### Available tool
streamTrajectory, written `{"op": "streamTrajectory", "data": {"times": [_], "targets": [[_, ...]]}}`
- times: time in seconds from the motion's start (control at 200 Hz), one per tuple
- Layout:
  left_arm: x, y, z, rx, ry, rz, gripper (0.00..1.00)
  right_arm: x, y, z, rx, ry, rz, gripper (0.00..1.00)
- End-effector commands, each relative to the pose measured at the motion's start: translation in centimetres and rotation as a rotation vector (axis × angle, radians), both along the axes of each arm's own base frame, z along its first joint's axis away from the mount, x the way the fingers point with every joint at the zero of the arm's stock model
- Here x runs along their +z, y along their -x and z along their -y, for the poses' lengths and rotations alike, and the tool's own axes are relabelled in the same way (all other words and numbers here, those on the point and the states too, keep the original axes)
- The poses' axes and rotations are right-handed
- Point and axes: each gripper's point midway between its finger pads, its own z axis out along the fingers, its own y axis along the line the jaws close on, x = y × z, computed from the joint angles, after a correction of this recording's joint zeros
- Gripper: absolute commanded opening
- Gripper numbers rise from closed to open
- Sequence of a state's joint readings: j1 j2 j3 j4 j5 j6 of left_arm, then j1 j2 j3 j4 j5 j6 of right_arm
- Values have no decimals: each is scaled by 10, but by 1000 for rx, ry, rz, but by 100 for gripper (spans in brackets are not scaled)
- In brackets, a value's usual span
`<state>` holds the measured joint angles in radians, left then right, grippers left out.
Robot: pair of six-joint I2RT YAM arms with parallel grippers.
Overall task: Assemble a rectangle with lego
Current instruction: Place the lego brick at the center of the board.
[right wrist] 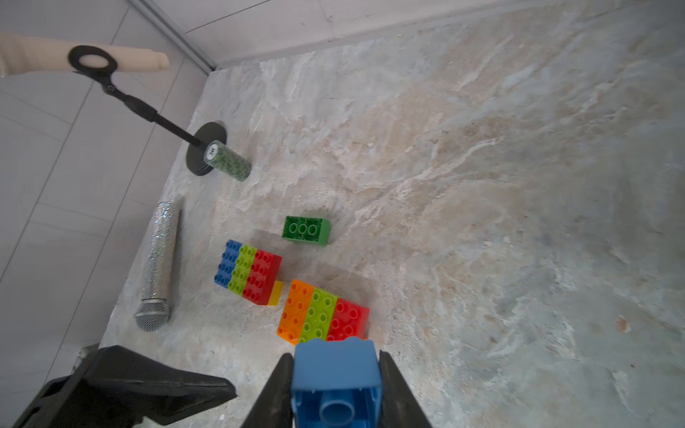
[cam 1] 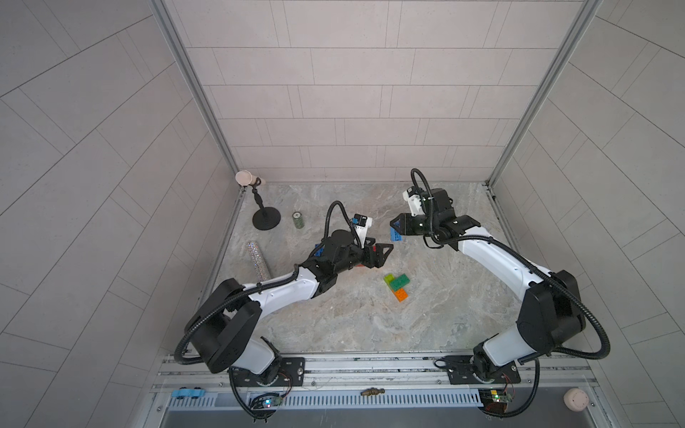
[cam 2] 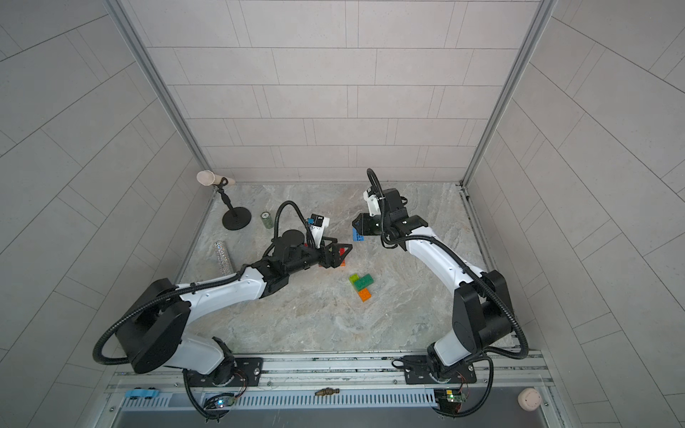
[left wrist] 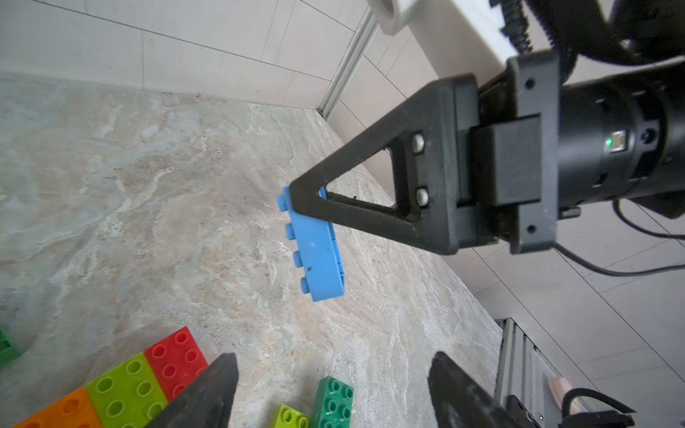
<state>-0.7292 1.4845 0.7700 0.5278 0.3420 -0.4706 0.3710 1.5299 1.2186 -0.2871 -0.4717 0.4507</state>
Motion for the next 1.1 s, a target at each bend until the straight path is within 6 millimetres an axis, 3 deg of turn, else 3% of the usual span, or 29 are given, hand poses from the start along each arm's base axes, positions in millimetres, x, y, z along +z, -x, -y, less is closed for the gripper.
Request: {"op": "streamTrajectory", "data": {"times": [0.0,0.165,0.36,0.565,0.781,0.931,1.091], "targets": [[20,2,10,-77,60,55,81,29,14,-23,129,-106,64,21],[31,-1,6,-108,102,65,73,51,33,-41,276,-184,88,21],[52,-4,-3,-135,187,78,60,60,56,-59,420,-207,89,21],[57,-3,1,-172,222,60,48,72,63,-65,464,-230,109,22],[60,-4,0,-162,232,67,29,74,66,-68,483,-241,99,27],[55,-7,-3,-149,199,64,23,76,65,-66,471,-228,103,39],[25,-5,-13,-124,47,42,21,72,58,-50,399,-196,99,52]]}}
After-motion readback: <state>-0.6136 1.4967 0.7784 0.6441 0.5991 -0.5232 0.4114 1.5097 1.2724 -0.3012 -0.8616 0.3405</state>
